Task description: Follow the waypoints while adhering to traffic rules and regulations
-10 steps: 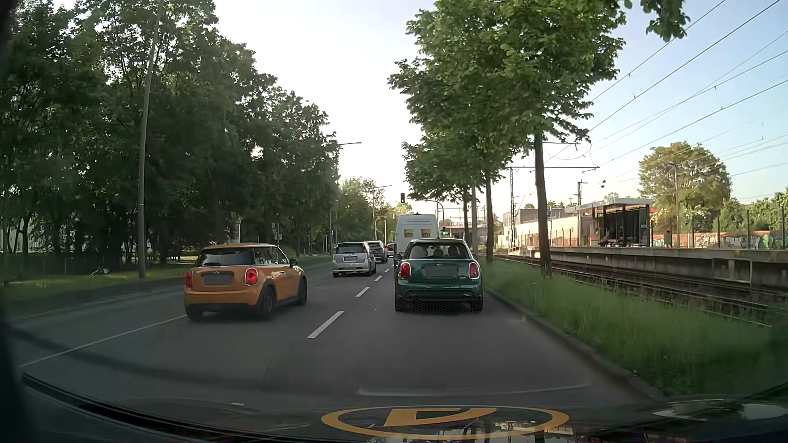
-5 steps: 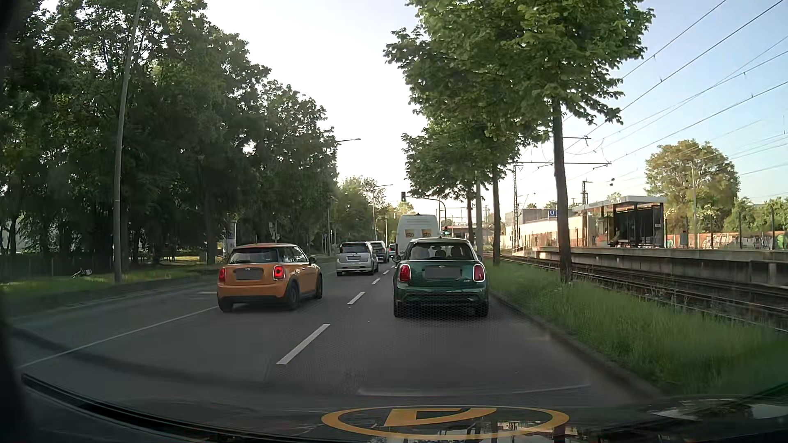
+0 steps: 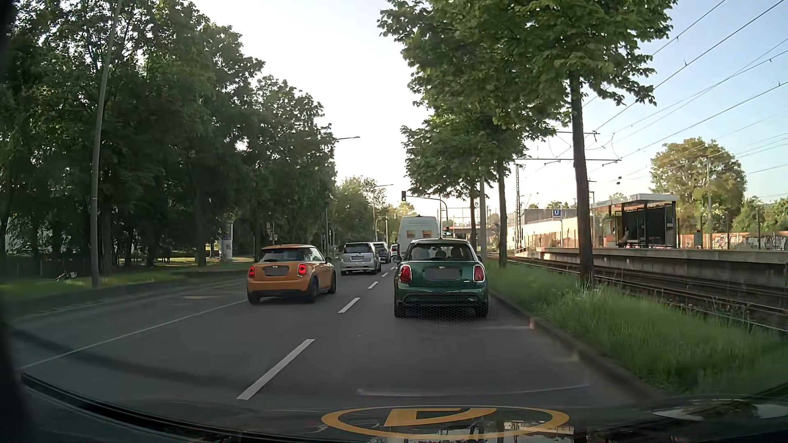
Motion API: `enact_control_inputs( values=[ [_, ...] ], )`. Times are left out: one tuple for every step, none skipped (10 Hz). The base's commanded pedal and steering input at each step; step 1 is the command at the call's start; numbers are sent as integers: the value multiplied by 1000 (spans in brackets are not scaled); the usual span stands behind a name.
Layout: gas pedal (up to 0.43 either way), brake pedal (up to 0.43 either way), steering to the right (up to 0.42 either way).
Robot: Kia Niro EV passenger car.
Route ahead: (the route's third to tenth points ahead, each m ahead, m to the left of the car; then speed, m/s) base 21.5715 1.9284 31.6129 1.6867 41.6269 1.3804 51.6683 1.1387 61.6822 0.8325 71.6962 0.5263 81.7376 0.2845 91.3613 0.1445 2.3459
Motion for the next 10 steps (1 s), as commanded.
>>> enact_control_inputs(
  values=[
    [0, 0, -7],
    [8, 0, -7],
    [118, 0, -7],
    [150, 0, -7],
    [157, 0, -7],
    [169, 0, -8],
    [189, 0, -7],
    [189, 0, -7],
    [189, 0, -8],
    [189, 0, -8]
  ],
)
